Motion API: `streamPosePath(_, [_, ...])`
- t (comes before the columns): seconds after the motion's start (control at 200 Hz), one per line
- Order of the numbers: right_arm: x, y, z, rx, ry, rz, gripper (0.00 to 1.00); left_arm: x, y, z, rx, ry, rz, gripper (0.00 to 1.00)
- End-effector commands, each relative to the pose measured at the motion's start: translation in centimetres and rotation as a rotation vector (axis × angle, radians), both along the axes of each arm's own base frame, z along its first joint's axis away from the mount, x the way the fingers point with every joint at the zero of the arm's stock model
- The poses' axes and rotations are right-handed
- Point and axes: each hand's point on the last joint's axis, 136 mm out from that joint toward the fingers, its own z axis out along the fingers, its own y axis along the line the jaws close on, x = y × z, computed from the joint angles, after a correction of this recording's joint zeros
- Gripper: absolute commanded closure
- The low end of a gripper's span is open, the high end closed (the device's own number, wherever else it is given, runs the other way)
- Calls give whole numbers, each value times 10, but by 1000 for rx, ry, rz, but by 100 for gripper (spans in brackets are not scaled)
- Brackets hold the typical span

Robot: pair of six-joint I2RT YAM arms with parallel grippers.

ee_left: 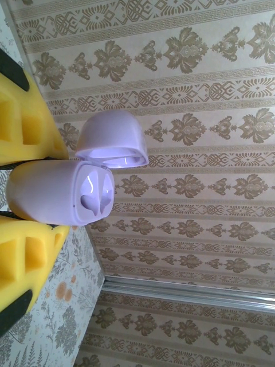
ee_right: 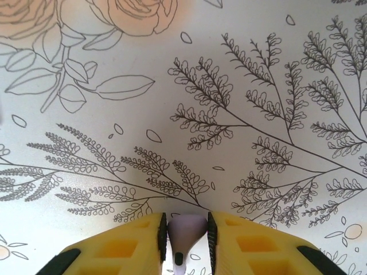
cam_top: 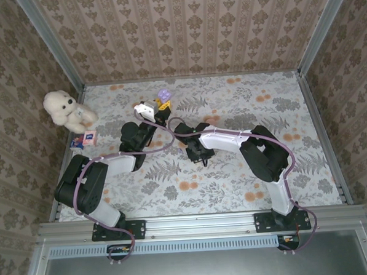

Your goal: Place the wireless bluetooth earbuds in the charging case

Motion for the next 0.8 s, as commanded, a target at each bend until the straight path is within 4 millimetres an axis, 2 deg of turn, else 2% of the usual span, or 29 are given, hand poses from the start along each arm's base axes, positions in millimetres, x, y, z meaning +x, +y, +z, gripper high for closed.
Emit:
streamPosePath(0.0, [-4,-5,-4,-42,23,-68,71,-7,1,24,-43,-55,-19,100])
streamPosePath(0.24, [-8,-7,-11,-34,35,-149,70,-7,2,24,-41,-57,-19,100])
streamPosePath(0.535, [-6,-7,-15,-44,33,-146,70,-8,2,23,-42,-55,-19,100])
streamPosePath(0.795, [-4,-8,-13,-34,23,-126,79,-9,2,25,-41,-60,-23,100])
